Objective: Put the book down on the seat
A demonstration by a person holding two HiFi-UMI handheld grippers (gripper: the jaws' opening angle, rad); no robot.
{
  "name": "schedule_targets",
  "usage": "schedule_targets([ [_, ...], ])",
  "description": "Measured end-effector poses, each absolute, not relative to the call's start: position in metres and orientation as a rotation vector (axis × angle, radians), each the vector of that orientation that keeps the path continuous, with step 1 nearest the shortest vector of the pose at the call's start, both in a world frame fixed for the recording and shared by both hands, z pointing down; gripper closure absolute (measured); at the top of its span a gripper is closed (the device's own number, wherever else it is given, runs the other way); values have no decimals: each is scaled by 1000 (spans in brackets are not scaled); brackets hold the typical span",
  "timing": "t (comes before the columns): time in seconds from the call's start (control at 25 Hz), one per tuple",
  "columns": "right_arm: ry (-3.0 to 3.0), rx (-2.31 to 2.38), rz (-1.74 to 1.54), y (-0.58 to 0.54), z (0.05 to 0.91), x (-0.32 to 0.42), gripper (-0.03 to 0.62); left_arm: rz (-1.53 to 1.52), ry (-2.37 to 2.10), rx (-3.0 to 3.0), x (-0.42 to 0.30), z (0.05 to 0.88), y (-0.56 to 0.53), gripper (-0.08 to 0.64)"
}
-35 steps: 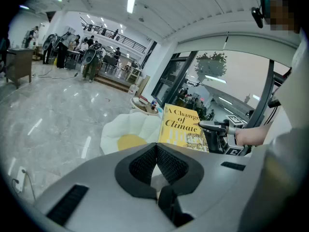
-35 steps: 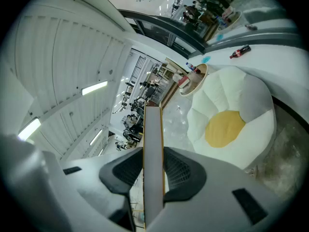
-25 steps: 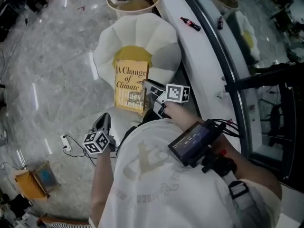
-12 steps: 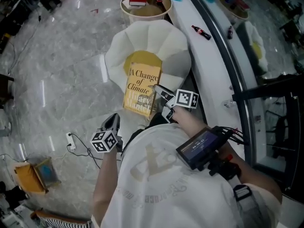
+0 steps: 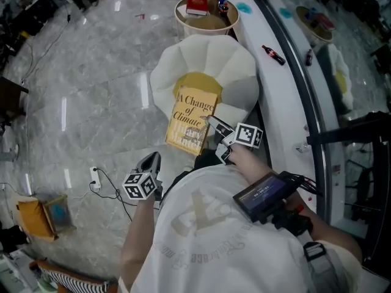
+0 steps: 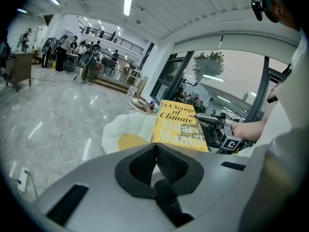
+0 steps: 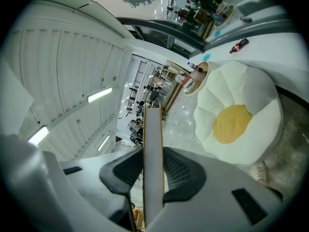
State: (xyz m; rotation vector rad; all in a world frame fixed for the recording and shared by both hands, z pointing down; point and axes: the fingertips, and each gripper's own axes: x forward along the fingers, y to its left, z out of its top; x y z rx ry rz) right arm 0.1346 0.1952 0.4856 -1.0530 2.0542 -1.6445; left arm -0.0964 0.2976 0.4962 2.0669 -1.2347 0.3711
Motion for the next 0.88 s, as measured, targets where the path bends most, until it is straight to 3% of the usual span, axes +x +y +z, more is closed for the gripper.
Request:
schedule_targets([
  [0.52, 2092, -931, -1760, 140, 506, 64, 456, 376, -1332, 1939, -153, 512, 278, 551],
  [0.88, 2036, -940, -1754, 77, 514, 55, 456, 420, -1263, 1966, -156, 519, 206, 551],
])
